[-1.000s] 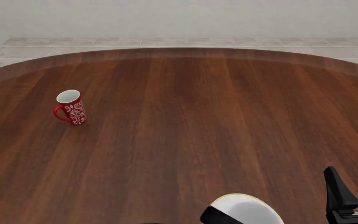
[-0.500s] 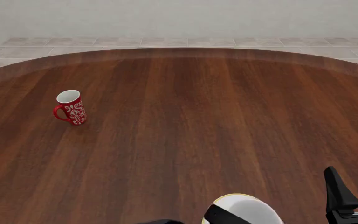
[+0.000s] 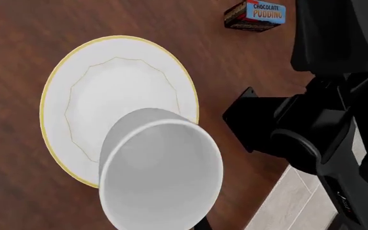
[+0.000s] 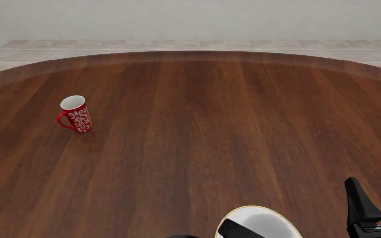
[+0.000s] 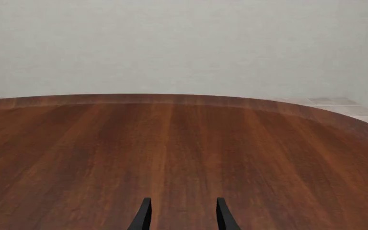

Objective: Put the white mug on the plate.

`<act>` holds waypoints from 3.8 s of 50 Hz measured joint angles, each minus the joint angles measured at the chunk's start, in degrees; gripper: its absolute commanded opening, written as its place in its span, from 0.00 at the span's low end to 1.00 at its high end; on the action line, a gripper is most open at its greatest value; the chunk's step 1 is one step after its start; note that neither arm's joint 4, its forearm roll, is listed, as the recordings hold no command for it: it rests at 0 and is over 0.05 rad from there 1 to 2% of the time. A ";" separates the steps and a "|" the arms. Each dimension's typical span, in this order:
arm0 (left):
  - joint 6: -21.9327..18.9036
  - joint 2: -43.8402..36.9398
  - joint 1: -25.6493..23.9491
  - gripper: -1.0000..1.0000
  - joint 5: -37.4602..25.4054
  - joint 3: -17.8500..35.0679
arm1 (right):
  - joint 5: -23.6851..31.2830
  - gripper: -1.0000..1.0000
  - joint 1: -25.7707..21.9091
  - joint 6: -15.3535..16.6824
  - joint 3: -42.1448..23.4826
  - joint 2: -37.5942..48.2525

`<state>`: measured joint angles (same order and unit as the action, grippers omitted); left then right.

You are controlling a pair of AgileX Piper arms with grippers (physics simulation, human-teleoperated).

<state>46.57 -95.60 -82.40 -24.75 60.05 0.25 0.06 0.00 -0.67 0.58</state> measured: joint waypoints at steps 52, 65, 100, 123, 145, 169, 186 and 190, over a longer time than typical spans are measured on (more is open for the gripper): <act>-0.69 -5.13 -0.11 1.00 1.67 1.59 | 0.00 1.00 0.01 0.00 0.00 0.00; -1.53 -4.44 0.54 1.00 1.23 1.50 | 0.00 1.00 0.00 0.00 0.00 0.00; -3.12 6.67 1.18 1.00 -5.57 -0.09 | 0.00 1.00 0.00 0.00 0.00 0.00; -4.45 17.90 3.52 1.00 -9.46 -4.48 | 0.00 1.00 0.00 0.00 0.00 0.00; -6.98 38.08 10.15 1.00 -13.77 -14.68 | 0.00 1.00 0.00 0.00 0.00 0.00; -5.04 54.30 14.80 1.00 -12.92 -27.67 | 0.02 1.00 0.06 0.19 -0.02 0.03; -3.07 63.08 18.00 1.00 -11.32 -35.78 | -2.38 1.00 0.21 0.52 -3.16 -0.28; -3.33 65.46 19.18 1.00 -11.74 -36.84 | -3.12 1.00 -0.04 0.09 -4.15 -0.32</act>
<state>43.24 -30.14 -63.22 -36.49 23.21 -2.87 0.02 0.09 -4.82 0.26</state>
